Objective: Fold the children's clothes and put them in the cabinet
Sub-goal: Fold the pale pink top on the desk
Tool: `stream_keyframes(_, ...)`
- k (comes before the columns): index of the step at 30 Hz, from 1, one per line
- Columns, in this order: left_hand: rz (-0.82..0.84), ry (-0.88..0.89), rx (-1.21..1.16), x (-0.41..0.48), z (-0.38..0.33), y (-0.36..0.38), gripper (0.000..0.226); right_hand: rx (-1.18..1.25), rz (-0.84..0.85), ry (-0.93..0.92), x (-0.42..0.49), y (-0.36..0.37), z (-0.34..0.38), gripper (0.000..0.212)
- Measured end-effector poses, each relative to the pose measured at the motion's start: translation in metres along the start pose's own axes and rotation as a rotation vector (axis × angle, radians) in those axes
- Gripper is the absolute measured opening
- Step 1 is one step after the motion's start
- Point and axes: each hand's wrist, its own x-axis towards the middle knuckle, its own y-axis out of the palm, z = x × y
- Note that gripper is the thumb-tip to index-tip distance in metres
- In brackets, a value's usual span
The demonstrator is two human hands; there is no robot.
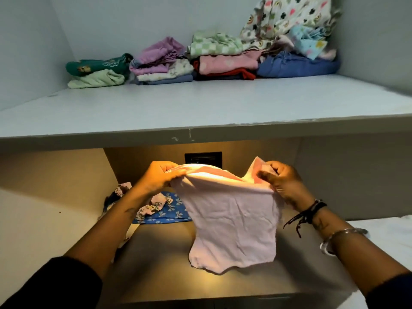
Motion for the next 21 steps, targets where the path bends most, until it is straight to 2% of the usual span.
stream_keyframes(1,-0.001,-0.001,0.021,0.008,-0.001,0.000,0.017,-0.045,0.001,0.036,0.009,-0.002,0.000,0.021)
stream_keyframes(3,-0.042,0.007,0.086,0.024,-0.003,0.000,0.013,0.028,-0.066,0.053,0.027,-0.003,0.003,0.007)
stream_keyframes(6,-0.181,0.030,0.066,0.045,-0.009,0.001,0.008,0.295,-0.136,0.008,0.052,-0.006,0.016,0.018)
stream_keyframes(7,-0.247,0.014,0.028,0.049,-0.015,0.001,0.010,0.334,-0.160,0.017,0.058,-0.008,0.020,0.019)
stream_keyframes(8,-0.305,-0.005,0.006,0.053,-0.020,0.002,0.022,0.342,-0.192,0.013,0.064,-0.010,0.023,0.021)
stream_keyframes(10,-0.354,-0.029,0.057,0.055,-0.029,0.004,0.036,0.321,-0.224,-0.027,0.069,-0.016,0.026,0.025)
stream_keyframes(12,-0.385,0.010,0.087,0.043,-0.036,0.005,0.034,0.358,-0.178,-0.053,0.063,-0.020,0.024,0.022)
stream_keyframes(14,-0.313,0.133,0.043,0.019,-0.031,0.001,0.019,0.439,-0.113,-0.042,0.043,-0.024,0.017,0.018)
stream_keyframes(15,-0.213,0.178,0.059,0.003,-0.023,0.000,0.009,0.475,-0.095,-0.029,0.028,-0.027,0.008,0.019)
stream_keyframes(16,-0.117,0.193,0.095,-0.013,-0.014,0.000,0.008,0.486,-0.071,-0.014,0.010,-0.029,-0.003,0.023)
stream_keyframes(19,0.075,0.112,0.225,-0.062,0.028,0.001,0.012,0.305,0.056,0.077,-0.052,-0.038,-0.050,0.046)
stream_keyframes(21,0.200,0.001,0.304,-0.093,0.063,0.016,0.006,0.125,0.144,0.157,-0.095,-0.038,-0.084,0.042)
